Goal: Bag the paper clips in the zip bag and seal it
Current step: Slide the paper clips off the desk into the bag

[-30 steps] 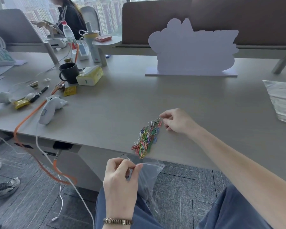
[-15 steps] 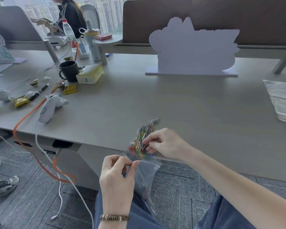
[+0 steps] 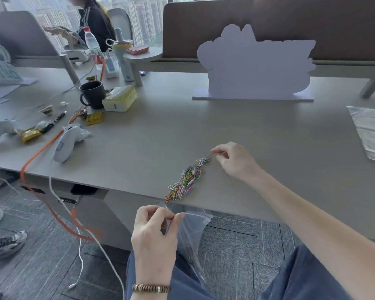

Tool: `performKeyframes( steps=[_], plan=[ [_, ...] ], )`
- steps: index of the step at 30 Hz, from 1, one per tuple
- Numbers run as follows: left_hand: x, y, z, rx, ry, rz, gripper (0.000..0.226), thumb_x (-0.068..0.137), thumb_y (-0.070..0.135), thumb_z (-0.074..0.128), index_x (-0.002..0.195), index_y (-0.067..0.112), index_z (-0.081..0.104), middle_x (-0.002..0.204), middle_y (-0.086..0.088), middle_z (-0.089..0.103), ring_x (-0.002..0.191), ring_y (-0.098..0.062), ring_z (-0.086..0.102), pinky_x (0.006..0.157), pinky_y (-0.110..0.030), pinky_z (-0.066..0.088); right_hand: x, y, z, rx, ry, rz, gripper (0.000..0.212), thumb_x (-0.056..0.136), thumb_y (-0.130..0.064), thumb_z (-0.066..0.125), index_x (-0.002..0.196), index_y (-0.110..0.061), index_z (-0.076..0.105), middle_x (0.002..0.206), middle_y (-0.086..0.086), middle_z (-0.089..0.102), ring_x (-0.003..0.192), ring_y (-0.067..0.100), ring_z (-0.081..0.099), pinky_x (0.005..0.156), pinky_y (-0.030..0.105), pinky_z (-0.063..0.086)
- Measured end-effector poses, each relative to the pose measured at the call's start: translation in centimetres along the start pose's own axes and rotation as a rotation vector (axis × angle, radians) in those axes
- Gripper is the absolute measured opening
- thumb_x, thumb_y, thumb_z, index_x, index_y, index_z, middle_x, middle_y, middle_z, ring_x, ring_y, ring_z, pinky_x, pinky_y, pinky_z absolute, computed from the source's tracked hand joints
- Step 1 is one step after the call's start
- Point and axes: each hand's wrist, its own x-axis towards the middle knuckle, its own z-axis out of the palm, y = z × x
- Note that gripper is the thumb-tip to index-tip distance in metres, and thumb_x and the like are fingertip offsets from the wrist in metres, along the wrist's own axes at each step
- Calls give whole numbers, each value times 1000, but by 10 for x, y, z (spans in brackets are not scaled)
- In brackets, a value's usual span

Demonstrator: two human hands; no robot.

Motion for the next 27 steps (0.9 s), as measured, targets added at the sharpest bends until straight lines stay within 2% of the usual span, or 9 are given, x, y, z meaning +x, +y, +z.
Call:
performKeyframes(
  steps=[2, 5, 8, 10, 14, 16, 22, 24, 27],
  plan=[
    [0, -1, 0, 0, 2, 2, 22, 66, 20, 86, 60, 20, 65, 80, 5, 53, 61, -11, 60, 66, -3, 38, 8, -1, 2, -62, -54, 0, 31, 98, -10, 52, 124, -14, 69, 123, 7, 67, 114, 21, 62, 81, 11, 32],
    [1, -2, -1, 5, 10, -2, 21, 66, 20, 86, 60, 20, 65, 80, 5, 53, 61, -11, 60, 65, -4, 39, 8, -8, 6, -109, -134, -38, 32, 98, -11, 52, 123, -15, 70, 126, 7, 66, 120, 23, 59, 85, 14, 31],
    [2, -4, -3, 14, 18, -10, 21, 65, 20, 86, 60, 19, 66, 80, 4, 54, 60, -9, 60, 65, -2, 38, -2, -13, 11, -107, -188, -78, 30, 97, -11, 53, 119, -17, 73, 121, 5, 68, 112, 22, 63, 82, 13, 34],
    [3, -4, -3, 16, 19, -13, 21, 65, 20, 86, 61, 19, 66, 80, 4, 54, 61, -9, 60, 65, -2, 38, -11, -15, 14, -64, -215, -88, 28, 96, -10, 56, 116, -17, 74, 115, 5, 70, 101, 21, 69, 82, 16, 42],
    [5, -5, -3, 17, 19, -9, 19, 66, 21, 86, 62, 18, 67, 80, 4, 55, 61, -9, 60, 65, -7, 41, -31, -23, 19, 94, -280, -84, 26, 93, -5, 59, 109, -16, 77, 97, 3, 78, 77, 6, 70, 91, 26, 55],
    [5, -5, -3, 23, 18, -8, 19, 66, 22, 86, 63, 18, 68, 80, 4, 55, 61, -9, 60, 64, -7, 41, -42, -28, 22, 170, -326, -88, 25, 94, -4, 58, 104, -15, 78, 92, 2, 78, 77, 5, 72, 90, 27, 57],
    [7, -7, -5, 30, 25, -16, 19, 66, 23, 86, 63, 18, 67, 80, 4, 55, 62, -9, 60, 65, -3, 39, -61, -39, 22, 396, -481, -86, 20, 95, 5, 51, 97, -2, 71, 95, 14, 76, 87, 18, 75, 81, 27, 61],
    [8, -6, -6, 26, 28, -10, 19, 65, 22, 86, 63, 17, 67, 80, 4, 55, 62, -9, 60, 66, -5, 41, -54, -37, 15, 395, -453, -102, 19, 95, 5, 53, 97, -2, 71, 92, 14, 76, 84, 20, 75, 80, 30, 61],
    [7, -6, -8, 18, 25, -28, 19, 65, 22, 86, 63, 18, 68, 80, 4, 55, 63, -9, 60, 67, -4, 41, -24, -23, 6, 247, -236, -72, 18, 94, 0, 57, 99, -7, 72, 90, 9, 76, 81, 21, 72, 86, 39, 59]
  ],
)
